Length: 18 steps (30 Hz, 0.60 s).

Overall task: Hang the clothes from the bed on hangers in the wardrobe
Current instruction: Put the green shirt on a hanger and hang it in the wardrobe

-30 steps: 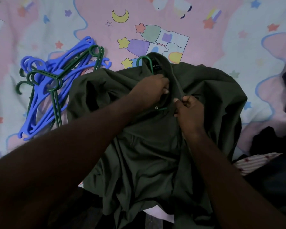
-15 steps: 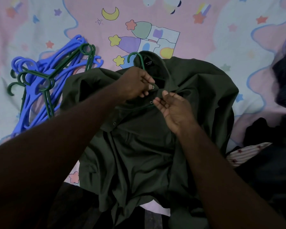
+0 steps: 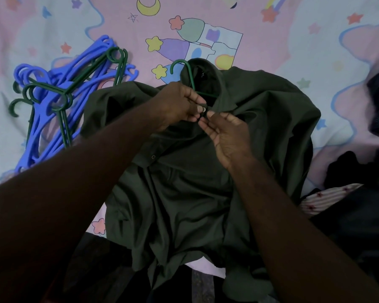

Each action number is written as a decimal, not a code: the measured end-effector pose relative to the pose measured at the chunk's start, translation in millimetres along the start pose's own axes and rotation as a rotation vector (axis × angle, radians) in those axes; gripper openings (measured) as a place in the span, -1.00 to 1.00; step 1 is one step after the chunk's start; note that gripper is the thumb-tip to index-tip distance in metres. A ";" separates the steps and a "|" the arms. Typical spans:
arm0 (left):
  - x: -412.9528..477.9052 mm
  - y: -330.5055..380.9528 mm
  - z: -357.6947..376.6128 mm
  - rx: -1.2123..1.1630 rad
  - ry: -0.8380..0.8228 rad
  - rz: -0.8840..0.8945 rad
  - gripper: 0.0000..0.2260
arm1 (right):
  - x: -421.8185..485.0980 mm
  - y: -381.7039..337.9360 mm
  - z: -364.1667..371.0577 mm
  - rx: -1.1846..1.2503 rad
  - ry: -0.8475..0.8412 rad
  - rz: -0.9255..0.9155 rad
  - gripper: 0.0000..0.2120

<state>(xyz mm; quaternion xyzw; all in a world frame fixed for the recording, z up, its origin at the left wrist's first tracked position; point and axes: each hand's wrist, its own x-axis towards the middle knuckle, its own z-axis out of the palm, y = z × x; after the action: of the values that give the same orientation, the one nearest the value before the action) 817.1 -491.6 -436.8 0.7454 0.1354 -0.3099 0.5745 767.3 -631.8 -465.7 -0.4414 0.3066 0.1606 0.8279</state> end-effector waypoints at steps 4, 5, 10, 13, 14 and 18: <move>-3.0 -1.3 1.3 0.020 0.000 0.002 -0.88 | -2.2 2.8 -1.4 -0.060 -0.003 0.001 -0.85; -3.7 -1.5 2.1 0.029 0.005 0.009 -0.89 | -2.9 3.0 -2.0 -0.093 0.003 -0.002 -0.85; -4.5 -4.1 3.1 0.065 0.043 0.025 -0.88 | -4.3 3.7 -5.2 -0.280 0.049 -0.058 -0.82; -5.3 -4.9 2.8 0.146 0.076 0.061 -0.86 | -4.9 4.0 -4.7 -0.299 0.036 -0.070 -0.82; -5.8 -5.0 2.8 0.169 0.074 0.073 -0.86 | -5.4 3.6 -4.8 -0.300 0.029 -0.069 -0.82; -6.8 -5.8 1.1 0.204 0.052 0.098 -0.90 | -6.3 0.0 -9.5 -0.259 -0.023 -0.040 -0.86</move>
<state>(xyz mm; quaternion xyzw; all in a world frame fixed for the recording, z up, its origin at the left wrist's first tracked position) 808.3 -489.8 -437.3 0.8134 0.0816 -0.2741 0.5065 759.1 -639.7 -465.7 -0.5487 0.2651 0.1871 0.7705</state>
